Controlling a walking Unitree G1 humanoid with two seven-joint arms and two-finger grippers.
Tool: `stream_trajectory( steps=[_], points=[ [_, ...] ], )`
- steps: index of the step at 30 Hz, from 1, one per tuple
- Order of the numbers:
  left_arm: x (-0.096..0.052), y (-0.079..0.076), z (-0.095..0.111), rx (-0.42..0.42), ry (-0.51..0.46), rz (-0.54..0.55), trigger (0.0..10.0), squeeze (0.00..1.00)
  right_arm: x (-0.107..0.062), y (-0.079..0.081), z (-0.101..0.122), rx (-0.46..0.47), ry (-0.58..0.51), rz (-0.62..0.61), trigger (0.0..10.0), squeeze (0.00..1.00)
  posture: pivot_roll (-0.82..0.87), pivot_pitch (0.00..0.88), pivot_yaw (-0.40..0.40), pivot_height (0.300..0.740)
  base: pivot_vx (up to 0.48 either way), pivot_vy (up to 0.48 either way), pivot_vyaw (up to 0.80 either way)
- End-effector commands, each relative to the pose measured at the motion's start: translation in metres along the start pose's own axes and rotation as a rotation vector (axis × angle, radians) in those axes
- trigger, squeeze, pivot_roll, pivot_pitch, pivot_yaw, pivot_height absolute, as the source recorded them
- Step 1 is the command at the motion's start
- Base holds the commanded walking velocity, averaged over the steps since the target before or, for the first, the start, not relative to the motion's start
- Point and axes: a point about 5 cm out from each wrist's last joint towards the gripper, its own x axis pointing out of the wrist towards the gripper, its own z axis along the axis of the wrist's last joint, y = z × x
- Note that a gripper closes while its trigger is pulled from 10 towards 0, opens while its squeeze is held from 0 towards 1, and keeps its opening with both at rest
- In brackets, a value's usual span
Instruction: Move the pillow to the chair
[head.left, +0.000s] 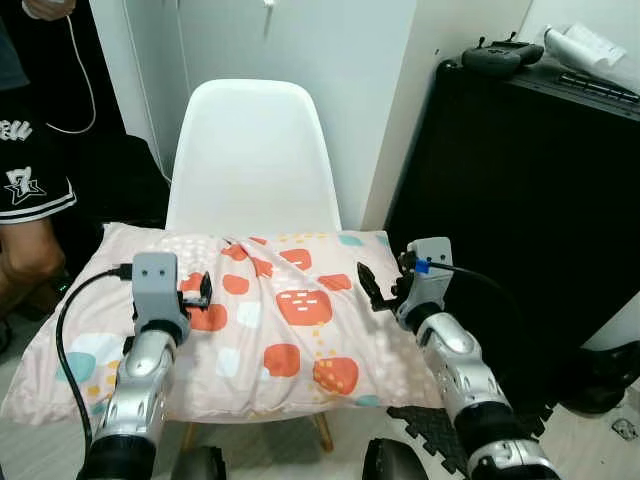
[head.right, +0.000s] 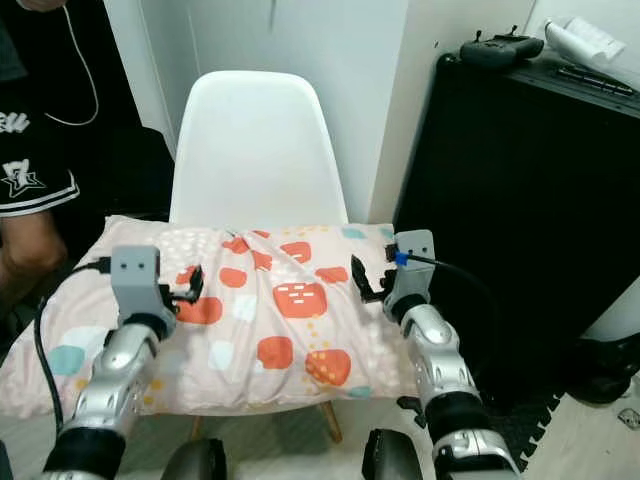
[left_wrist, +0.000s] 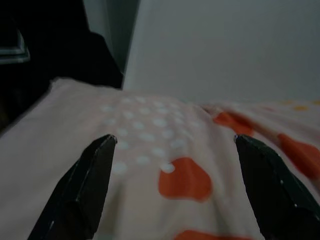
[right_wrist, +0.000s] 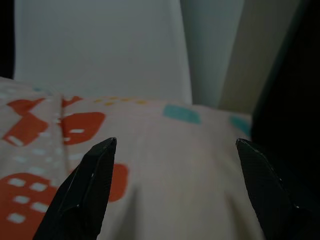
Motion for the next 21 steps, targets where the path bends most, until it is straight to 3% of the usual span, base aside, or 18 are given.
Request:
stream_trajectory(
  steps=[1,3,6,15,21],
  points=[
    [0.0,0.008,-0.009,0.044,0.04,0.046,10.0,0.0,0.0,-0.008,0.002,-0.033,0.006,-0.022,10.0,0.0,0.08,0.012,-0.094,0.571,0.0,0.0,0.0],
    [0.0,0.009,-0.011,0.048,0.052,0.047,10.0,0.0,-0.002,-0.014,0.002,0.046,-0.011,-0.055,10.0,0.0,0.07,0.037,-0.09,0.571,0.0,0.0,0.0],
    [0.0,0.008,-0.009,0.047,0.036,0.031,10.0,0.0,-0.003,-0.012,0.002,0.061,-0.016,-0.019,10.0,0.0,0.08,0.045,-0.076,0.586,0.0,0.0,0.0],
    [-0.01,0.014,-0.017,0.053,0.049,0.044,10.0,0.0,-0.008,-0.004,-0.007,0.058,-0.002,-0.004,10.0,0.0,0.09,0.062,-0.084,0.621,0.0,0.0,0.0],
    [-0.012,0.007,-0.022,0.057,0.059,0.027,10.0,0.0,-0.013,0.005,-0.021,0.061,0.036,0.015,10.0,0.0,0.08,0.075,-0.087,0.646,0.0,0.0,0.0]
  ],
)
